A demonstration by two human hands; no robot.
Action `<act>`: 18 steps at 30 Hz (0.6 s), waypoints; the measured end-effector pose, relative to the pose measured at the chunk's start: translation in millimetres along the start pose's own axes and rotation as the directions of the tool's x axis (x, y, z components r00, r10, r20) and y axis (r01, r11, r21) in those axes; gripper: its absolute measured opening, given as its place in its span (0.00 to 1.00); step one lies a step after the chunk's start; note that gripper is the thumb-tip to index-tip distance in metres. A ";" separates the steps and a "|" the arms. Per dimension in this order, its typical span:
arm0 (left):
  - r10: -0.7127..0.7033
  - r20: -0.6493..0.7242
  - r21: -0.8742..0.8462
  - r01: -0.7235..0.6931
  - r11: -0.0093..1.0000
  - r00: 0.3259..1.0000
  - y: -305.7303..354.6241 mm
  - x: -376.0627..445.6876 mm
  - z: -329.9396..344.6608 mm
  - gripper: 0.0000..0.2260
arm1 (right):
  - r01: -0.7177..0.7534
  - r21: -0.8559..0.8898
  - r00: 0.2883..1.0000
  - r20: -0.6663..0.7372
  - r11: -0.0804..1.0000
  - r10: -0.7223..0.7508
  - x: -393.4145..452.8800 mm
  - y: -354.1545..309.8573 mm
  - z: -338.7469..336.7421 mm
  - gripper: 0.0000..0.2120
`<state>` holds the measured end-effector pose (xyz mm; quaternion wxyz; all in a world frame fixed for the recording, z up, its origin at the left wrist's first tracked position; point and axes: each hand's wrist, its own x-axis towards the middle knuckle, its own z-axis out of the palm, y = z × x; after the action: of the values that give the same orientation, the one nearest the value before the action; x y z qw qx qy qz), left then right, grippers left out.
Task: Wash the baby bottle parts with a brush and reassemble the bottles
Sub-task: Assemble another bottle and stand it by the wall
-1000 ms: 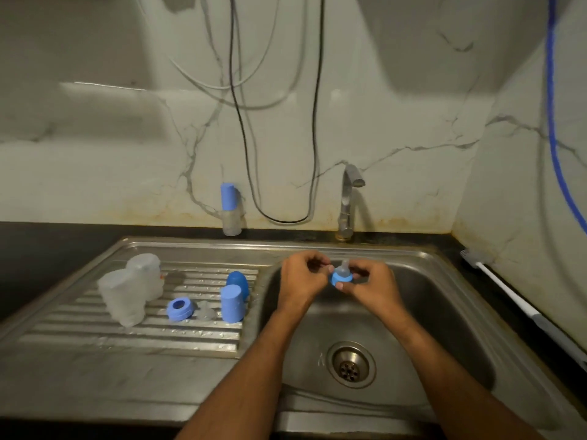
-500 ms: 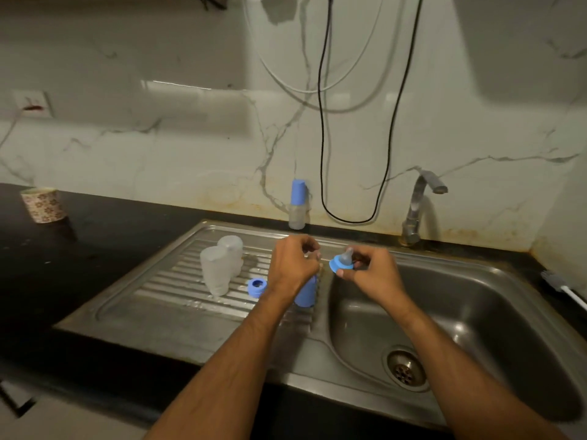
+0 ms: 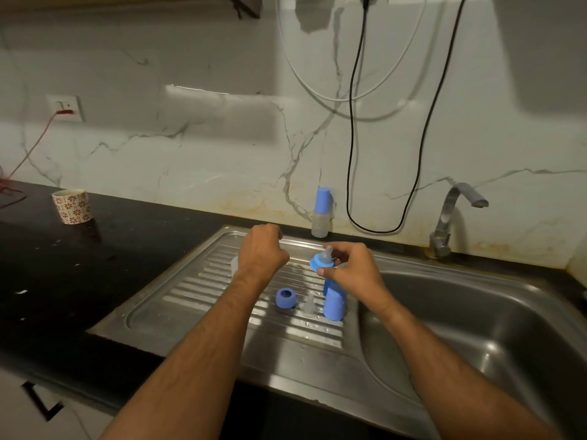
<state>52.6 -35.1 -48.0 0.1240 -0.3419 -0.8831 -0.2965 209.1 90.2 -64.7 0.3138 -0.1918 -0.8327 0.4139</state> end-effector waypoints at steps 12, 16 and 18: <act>-0.125 0.223 0.186 0.084 0.979 0.967 -10.9 27.5 -0.6 0.14 | 0.012 -0.011 1.000 0.019 1.000 -0.012 11.1 0.4 10.9 0.18; -0.108 0.221 0.210 0.061 0.976 0.969 -12.7 30.5 4.4 0.13 | 0.008 0.002 1.000 0.021 1.000 -0.008 10.7 4.1 8.7 0.19; -0.104 0.218 0.201 0.059 0.978 0.970 -12.4 32.5 4.1 0.14 | 0.009 -0.003 1.000 0.020 1.000 -0.009 11.0 6.9 6.3 0.19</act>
<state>20.2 -22.6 -43.0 0.0423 -0.3233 -0.9294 -0.1731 197.3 97.0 -69.1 0.3071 -0.1845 -0.8373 0.4130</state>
